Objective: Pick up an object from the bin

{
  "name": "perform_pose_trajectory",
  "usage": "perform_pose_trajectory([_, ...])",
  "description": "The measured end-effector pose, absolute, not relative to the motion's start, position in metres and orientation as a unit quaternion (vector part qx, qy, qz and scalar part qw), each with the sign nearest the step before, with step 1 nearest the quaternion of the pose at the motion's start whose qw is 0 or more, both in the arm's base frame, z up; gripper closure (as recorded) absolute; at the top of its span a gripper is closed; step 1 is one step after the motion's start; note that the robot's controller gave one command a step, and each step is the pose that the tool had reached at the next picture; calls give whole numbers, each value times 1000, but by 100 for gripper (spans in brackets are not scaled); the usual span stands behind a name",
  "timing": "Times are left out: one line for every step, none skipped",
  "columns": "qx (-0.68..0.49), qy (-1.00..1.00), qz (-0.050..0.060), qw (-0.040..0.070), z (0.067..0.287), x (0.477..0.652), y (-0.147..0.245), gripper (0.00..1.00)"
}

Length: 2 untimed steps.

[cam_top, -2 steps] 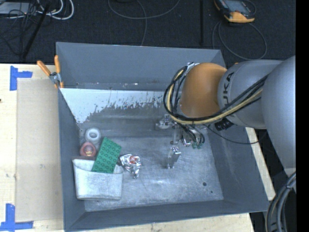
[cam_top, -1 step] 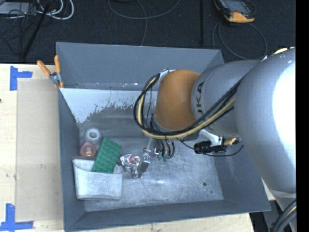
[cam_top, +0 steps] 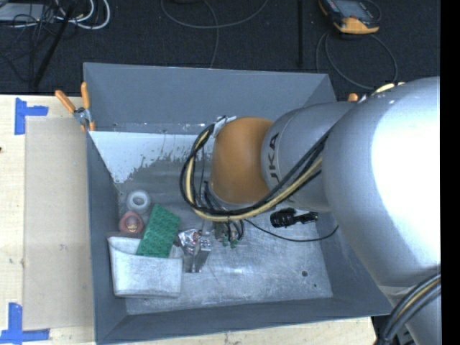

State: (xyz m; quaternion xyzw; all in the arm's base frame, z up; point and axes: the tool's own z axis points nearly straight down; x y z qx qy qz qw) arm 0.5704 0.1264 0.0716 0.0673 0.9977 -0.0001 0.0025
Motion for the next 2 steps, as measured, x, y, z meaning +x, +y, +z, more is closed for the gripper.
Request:
perform_pose_trajectory([66, 998, 2, 8, 77, 574, 128, 100])
perform_pose_trajectory([50, 999, 1, 4, 236, 550, 139, 100])
